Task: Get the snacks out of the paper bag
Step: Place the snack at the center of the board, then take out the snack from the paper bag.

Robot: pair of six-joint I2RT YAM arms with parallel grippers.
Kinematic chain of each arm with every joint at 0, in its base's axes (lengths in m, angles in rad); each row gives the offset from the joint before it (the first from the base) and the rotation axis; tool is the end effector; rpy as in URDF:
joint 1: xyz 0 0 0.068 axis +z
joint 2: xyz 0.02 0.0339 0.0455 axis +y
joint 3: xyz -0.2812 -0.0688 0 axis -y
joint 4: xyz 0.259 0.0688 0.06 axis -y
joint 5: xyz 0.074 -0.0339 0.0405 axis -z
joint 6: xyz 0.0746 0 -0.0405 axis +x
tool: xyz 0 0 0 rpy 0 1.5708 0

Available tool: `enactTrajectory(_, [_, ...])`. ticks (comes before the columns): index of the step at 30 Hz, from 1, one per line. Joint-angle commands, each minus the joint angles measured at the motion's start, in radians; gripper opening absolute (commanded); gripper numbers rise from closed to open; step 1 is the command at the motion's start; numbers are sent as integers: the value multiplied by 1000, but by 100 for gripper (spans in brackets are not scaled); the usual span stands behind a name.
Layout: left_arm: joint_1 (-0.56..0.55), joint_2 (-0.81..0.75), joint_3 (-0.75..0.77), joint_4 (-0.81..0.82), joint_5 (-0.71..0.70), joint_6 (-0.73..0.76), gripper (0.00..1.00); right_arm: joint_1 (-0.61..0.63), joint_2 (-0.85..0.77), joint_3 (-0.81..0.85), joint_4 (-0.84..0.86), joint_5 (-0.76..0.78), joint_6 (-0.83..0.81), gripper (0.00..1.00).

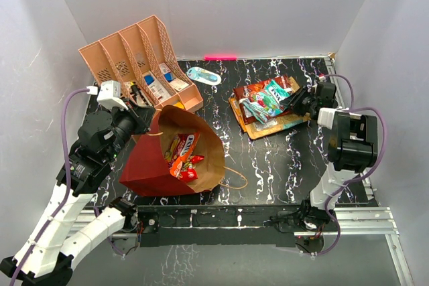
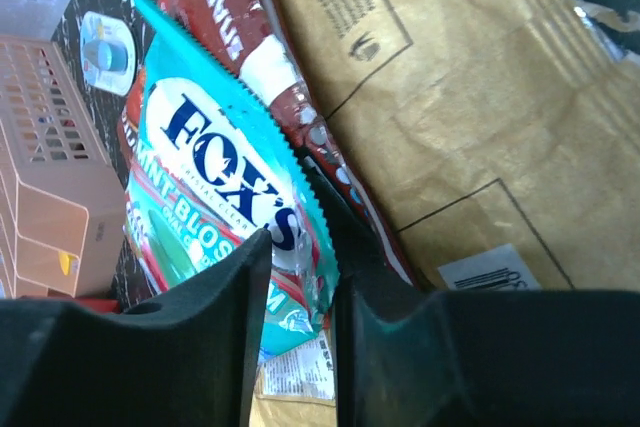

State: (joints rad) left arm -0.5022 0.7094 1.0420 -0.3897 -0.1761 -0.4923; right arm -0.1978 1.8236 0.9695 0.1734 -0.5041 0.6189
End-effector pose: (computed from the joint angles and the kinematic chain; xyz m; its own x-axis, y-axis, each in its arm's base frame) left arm 0.1632 -0.0747 0.4295 -0.1956 -0.4235 -0.8845 0.2589 0.8477 -0.4631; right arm 0.4130 -0.0460 0.1422 -0.6163 0.6416 -0.4566 0.1984 0.6876 0.6984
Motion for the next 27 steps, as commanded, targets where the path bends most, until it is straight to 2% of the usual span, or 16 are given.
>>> enactTrajectory(1, [0, -17, 7, 10, -11, 1, 0, -6, -123, 8, 25, 9, -37, 42])
enactTrajectory(4, [0, -17, 15, 2, -13, 3, 0, -6, -199, 41, -146, 94, -117, 64])
enactTrajectory(7, [0, -18, 14, 1, -13, 3, 0, -7, -275, 44, -249, 146, -176, 79])
enactTrajectory(10, [0, -15, 10, 6, -3, -1, 0, -6, -346, -8, -283, 109, -203, 86])
enactTrajectory(15, [0, -14, 4, 8, 9, -11, 0, 17, -475, -77, -295, -23, -211, 87])
enactTrajectory(17, [0, -13, 8, 4, 15, -10, 0, 101, -523, -59, -308, -50, -234, 86])
enactTrajectory(19, [0, -11, 12, -1, 16, -7, 0, 237, -565, -16, -327, -67, -300, 86])
enactTrajectory(23, [1, -4, 22, -1, 21, -2, 0, 524, -652, 38, -350, 16, -444, 87])
enactTrajectory(25, [1, -1, 20, 0, 25, -2, 0, 628, -689, 34, -328, 15, -540, 84])
enactTrajectory(27, [0, 1, 16, 4, 27, -4, 0, 756, -721, 29, -334, 22, -705, 83])
